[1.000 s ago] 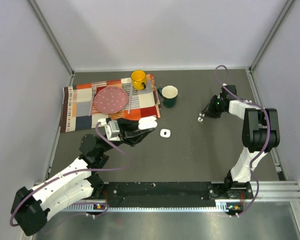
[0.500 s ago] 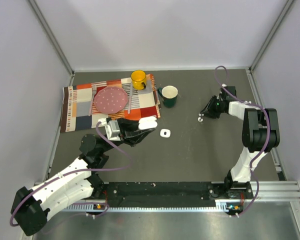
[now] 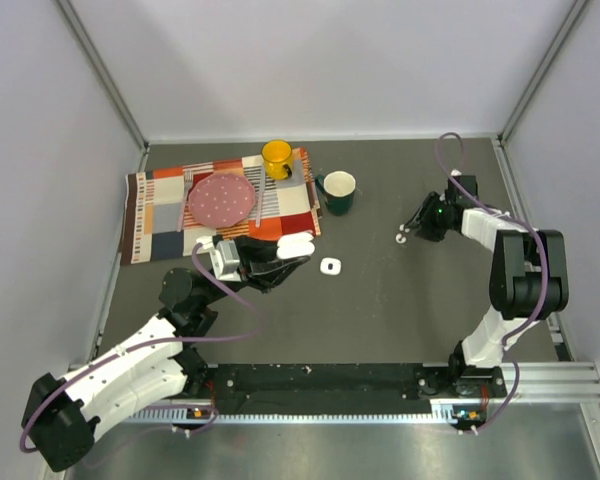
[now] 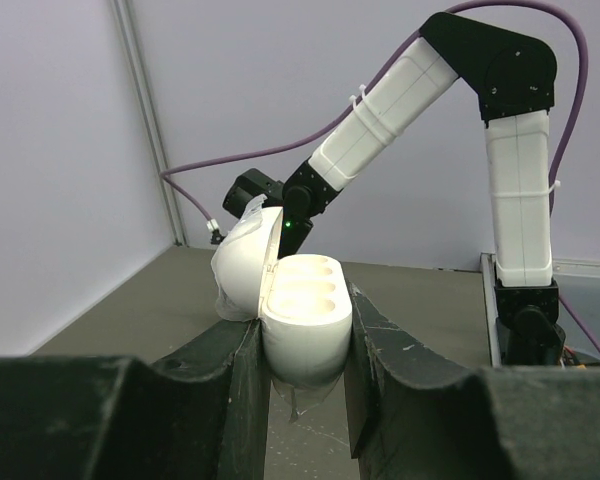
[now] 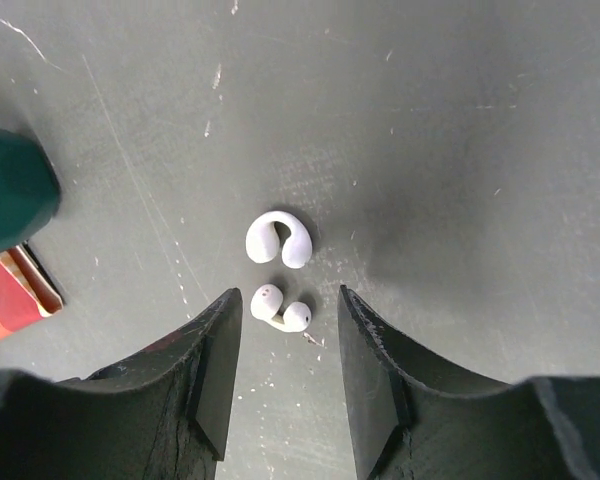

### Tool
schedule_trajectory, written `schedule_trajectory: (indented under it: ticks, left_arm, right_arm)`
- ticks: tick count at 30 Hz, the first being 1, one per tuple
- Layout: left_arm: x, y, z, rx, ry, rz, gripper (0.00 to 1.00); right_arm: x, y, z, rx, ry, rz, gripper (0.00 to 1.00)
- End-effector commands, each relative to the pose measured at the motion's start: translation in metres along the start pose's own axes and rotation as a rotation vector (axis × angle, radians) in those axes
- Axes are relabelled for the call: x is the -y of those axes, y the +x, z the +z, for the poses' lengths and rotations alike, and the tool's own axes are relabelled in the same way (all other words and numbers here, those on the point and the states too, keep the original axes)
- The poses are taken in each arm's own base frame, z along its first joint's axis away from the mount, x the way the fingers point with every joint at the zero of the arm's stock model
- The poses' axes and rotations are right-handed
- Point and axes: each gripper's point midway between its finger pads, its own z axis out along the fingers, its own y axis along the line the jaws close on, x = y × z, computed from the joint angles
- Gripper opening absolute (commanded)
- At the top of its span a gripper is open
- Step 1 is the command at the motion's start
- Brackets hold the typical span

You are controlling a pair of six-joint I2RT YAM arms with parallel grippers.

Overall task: Insert the wireless bluetooth earbuds into the charging case
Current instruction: Move the earbud to the center of the board.

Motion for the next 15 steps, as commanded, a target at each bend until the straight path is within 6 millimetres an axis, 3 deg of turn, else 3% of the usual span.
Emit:
schedule_trajectory:
  ticks: [1, 5, 10, 15]
  left_arm:
    - [-0.002, -0.011, 0.001, 0.036, -0.008, 0.018, 0.00]
    - [-0.001, -0.012, 0.002, 0.036, -0.003, 0.017, 0.00]
    - [-0.002, -0.012, 0.000, 0.032, -0.011, 0.013, 0.00]
    - [-0.002, -0.012, -0.001, 0.032, -0.017, 0.014, 0.00]
  right_arm:
    - [-0.015, -0.035, -0.019, 0.116, -0.016, -0.069, 0.43]
    - [-0.019, -0.046, -0.008, 0.104, -0.020, -0.104, 0.41]
    - [-0.012, -0.041, 0.014, 0.046, -0.013, -0.128, 0.40]
    - [-0.011, -0.039, 0.020, 0.026, -0.020, -0.158, 0.39]
